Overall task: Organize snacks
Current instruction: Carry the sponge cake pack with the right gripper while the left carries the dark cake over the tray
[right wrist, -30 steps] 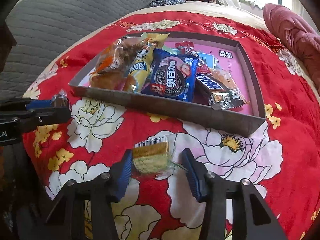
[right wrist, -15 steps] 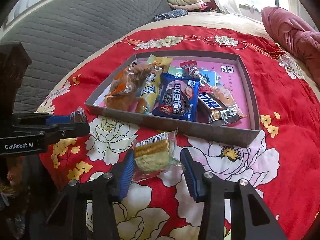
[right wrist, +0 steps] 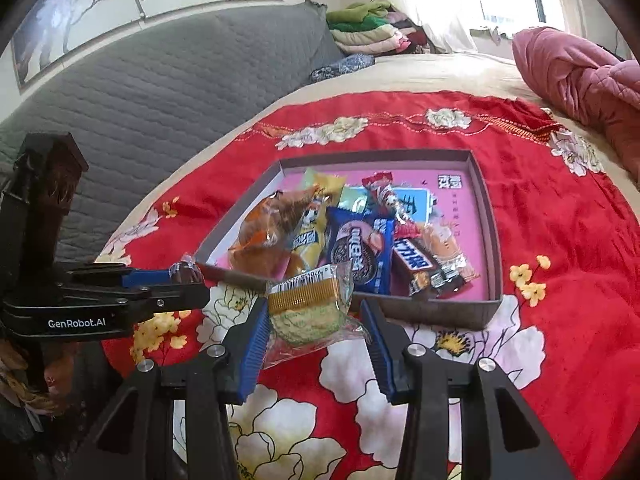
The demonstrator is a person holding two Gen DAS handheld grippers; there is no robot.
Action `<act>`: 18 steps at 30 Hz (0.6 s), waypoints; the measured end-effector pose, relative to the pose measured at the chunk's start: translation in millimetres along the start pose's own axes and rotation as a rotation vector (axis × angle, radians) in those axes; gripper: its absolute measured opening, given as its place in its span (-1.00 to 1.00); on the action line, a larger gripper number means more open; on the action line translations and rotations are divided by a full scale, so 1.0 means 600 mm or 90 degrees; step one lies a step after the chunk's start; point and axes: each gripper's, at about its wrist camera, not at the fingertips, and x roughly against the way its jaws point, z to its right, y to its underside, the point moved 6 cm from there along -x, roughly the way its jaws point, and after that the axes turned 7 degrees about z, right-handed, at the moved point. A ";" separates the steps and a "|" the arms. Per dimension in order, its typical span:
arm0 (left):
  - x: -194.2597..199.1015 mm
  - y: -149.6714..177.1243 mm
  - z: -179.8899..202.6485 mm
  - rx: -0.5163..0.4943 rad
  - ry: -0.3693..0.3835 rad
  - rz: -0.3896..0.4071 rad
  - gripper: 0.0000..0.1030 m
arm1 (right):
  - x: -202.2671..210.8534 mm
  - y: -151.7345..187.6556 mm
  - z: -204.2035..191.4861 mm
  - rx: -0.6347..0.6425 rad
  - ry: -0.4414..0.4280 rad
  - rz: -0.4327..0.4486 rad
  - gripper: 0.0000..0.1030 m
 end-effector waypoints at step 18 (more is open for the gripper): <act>-0.001 -0.053 0.035 -0.003 0.011 0.035 -0.26 | 0.024 -0.040 0.038 -0.030 0.027 0.055 -0.10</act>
